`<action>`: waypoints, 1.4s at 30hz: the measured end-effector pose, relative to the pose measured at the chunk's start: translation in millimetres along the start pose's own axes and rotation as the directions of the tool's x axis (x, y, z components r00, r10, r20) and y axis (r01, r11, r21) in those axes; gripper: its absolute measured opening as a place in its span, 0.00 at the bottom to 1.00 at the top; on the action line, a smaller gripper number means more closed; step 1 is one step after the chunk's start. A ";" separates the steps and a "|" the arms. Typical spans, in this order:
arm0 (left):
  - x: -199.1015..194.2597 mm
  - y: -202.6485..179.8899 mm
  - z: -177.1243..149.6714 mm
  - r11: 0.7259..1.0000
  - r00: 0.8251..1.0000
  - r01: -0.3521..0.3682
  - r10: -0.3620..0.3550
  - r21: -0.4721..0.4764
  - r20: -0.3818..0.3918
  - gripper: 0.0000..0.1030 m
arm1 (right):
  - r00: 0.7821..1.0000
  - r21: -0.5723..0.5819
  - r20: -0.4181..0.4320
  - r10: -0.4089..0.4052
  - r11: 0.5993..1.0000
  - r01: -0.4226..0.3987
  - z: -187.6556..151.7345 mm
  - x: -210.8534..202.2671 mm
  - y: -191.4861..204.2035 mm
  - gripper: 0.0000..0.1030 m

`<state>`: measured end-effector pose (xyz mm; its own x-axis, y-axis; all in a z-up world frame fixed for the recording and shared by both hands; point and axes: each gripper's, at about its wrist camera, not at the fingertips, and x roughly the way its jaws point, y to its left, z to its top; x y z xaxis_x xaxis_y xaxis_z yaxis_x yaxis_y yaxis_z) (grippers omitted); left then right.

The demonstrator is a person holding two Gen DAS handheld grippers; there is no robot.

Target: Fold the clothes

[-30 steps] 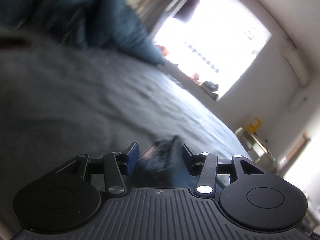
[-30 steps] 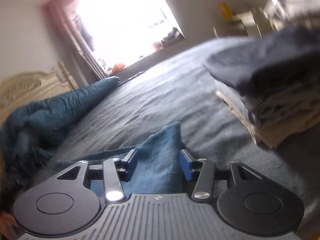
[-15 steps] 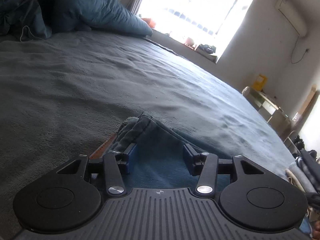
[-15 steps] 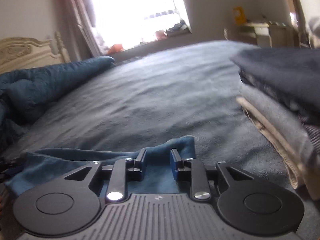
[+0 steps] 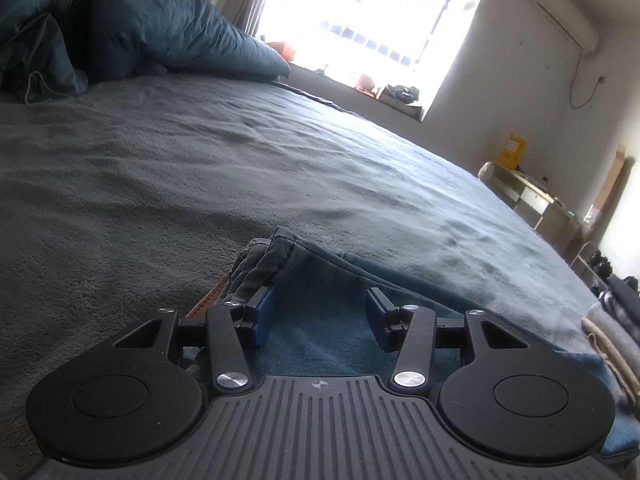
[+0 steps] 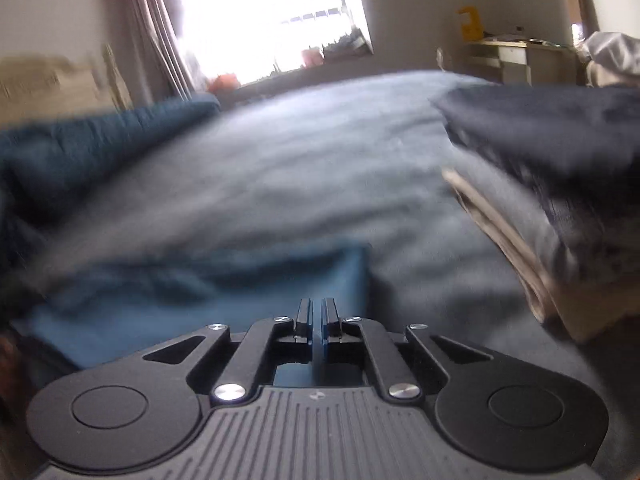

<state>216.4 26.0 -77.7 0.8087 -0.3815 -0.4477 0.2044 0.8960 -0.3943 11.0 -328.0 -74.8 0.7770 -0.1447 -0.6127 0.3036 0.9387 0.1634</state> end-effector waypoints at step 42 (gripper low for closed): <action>-27.3 -90.5 -21.3 0.936 0.990 0.140 -0.127 0.322 -0.060 0.52 | 0.902 0.820 0.154 0.403 0.457 -0.345 -92.7 -49.8 -77.0 0.57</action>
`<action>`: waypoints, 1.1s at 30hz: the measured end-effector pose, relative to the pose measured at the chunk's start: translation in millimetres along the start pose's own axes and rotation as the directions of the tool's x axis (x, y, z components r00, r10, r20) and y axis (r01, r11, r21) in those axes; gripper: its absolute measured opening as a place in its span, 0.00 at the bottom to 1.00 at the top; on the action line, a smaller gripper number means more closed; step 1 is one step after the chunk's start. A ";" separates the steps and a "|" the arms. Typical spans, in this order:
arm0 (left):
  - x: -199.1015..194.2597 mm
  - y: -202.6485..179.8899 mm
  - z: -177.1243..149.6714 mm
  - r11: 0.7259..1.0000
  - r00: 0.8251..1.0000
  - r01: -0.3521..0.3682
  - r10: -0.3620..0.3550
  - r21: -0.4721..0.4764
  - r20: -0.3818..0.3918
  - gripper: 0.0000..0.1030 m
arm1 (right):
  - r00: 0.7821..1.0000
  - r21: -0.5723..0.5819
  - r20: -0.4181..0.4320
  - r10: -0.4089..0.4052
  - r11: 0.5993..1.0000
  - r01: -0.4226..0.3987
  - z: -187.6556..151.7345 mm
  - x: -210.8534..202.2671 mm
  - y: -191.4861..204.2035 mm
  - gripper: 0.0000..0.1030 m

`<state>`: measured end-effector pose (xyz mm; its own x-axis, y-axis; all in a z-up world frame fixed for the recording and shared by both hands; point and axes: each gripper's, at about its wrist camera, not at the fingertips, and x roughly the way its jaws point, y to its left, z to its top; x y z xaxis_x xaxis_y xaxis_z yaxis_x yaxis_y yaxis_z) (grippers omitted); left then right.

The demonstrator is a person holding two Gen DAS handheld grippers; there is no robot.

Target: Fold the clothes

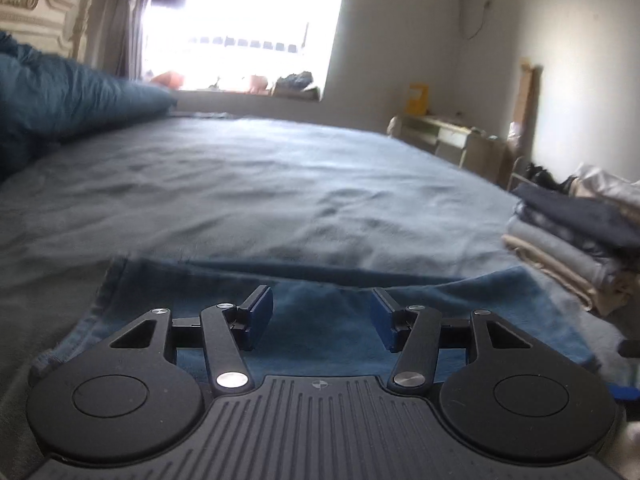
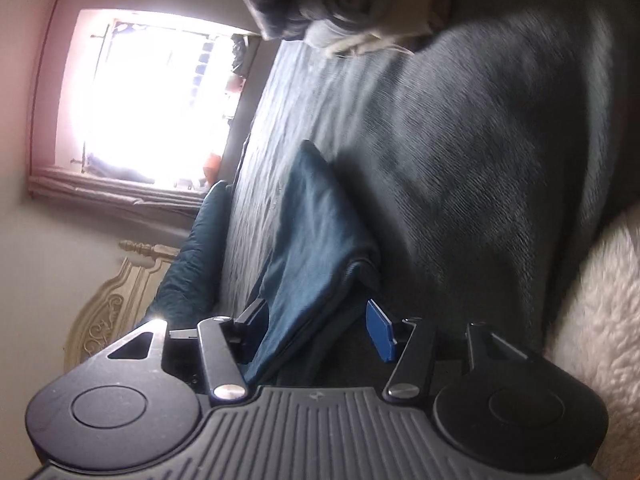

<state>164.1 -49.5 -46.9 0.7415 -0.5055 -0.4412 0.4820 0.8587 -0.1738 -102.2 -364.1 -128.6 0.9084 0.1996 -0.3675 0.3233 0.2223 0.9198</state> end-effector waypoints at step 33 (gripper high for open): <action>15.4 23.8 -20.4 1.000 0.998 -0.006 0.005 -0.027 -0.057 0.52 | 0.997 -0.034 -0.070 -0.027 0.999 0.025 69.2 81.3 17.7 0.58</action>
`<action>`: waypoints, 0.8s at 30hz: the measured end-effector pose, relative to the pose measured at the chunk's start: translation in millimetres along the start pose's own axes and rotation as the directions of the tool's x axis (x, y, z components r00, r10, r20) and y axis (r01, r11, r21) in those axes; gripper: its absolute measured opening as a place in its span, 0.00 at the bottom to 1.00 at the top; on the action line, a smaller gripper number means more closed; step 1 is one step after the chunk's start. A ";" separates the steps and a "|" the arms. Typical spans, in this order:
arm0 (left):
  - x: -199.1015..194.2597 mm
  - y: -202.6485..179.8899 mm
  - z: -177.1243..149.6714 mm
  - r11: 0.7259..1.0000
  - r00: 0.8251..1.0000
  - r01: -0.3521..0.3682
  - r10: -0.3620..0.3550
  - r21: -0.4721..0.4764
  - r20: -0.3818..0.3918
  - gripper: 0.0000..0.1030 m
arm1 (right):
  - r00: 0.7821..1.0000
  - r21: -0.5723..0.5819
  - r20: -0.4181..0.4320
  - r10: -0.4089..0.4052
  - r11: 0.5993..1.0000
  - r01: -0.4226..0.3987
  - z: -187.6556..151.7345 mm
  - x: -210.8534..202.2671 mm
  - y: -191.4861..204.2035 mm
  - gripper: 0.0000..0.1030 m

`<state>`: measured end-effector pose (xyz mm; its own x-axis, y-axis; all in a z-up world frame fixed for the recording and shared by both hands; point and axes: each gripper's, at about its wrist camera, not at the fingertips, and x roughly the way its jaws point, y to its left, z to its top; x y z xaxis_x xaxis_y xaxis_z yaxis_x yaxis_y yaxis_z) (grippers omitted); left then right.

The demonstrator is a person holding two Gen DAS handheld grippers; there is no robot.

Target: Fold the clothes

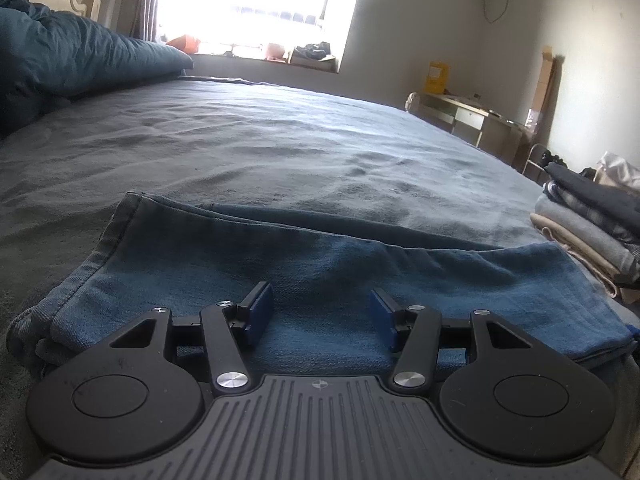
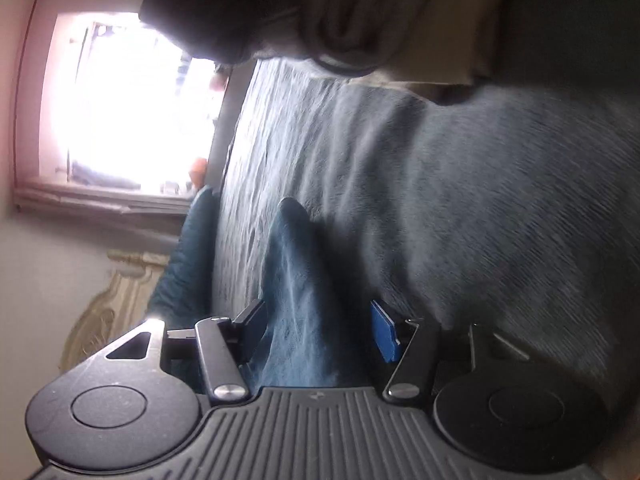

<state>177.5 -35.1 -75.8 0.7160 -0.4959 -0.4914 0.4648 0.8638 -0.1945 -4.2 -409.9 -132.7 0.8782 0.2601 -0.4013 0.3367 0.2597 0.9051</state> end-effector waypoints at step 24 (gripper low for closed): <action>-0.9 3.8 -7.3 1.000 0.999 0.027 -0.027 0.014 0.033 0.54 | 0.984 -0.284 -0.160 0.072 0.952 -0.116 -2.2 19.9 132.8 0.15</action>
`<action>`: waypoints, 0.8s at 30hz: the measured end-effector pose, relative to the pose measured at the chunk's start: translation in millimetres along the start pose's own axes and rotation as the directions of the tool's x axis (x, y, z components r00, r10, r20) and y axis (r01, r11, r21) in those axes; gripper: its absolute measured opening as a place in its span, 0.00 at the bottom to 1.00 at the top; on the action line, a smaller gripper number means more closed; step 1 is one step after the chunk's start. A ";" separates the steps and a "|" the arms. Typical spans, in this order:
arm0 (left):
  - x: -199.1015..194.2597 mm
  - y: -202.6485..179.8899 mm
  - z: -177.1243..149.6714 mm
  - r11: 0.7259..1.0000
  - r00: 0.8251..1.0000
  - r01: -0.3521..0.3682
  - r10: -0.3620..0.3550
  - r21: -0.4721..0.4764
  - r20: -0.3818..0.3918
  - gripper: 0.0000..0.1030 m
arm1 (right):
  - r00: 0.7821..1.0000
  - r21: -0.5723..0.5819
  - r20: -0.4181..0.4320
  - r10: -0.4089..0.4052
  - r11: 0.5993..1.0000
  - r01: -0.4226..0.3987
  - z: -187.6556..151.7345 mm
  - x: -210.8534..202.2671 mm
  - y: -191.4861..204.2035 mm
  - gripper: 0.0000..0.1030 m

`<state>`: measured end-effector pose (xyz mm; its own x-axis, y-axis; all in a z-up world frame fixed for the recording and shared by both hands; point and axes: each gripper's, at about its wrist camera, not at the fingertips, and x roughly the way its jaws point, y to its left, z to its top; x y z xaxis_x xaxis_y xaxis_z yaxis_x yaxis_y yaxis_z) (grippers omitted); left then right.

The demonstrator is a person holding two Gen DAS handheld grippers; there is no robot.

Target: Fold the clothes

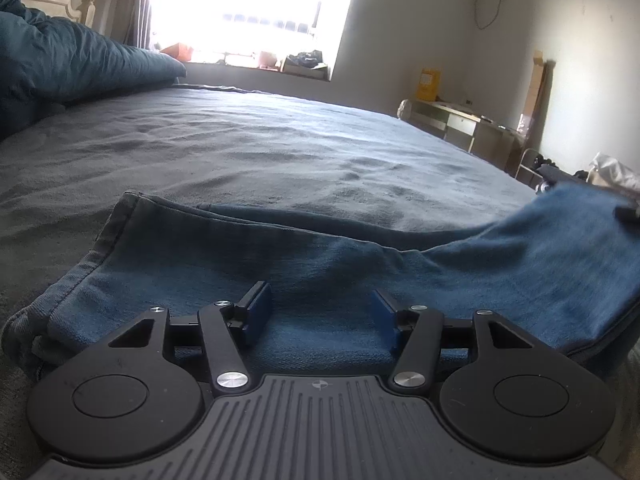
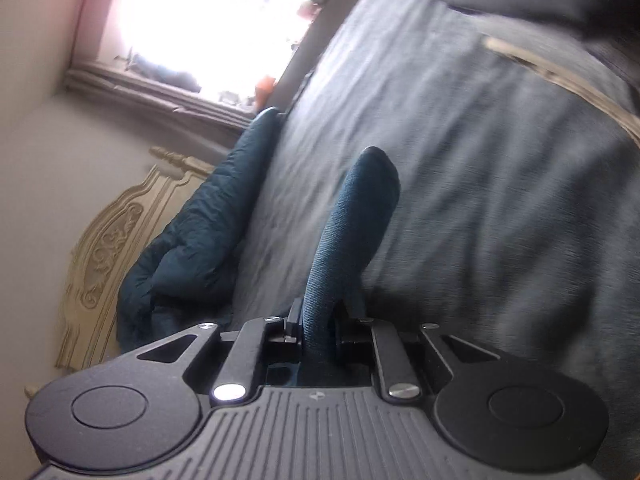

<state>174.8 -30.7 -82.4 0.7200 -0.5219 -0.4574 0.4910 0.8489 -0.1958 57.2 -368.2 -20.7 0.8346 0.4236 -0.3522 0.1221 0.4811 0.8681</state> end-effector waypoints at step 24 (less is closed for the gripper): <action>-21.2 -11.5 -13.8 0.983 0.993 0.110 -0.114 0.148 0.022 0.56 | 0.991 -0.196 -0.130 0.044 0.978 -0.069 -34.6 53.2 141.9 0.15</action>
<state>147.1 -28.3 -82.4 0.6699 -0.6170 -0.4130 0.6342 0.7647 -0.1138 100.3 -250.9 71.6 0.7625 0.5403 -0.3558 -0.0438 0.5919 0.8049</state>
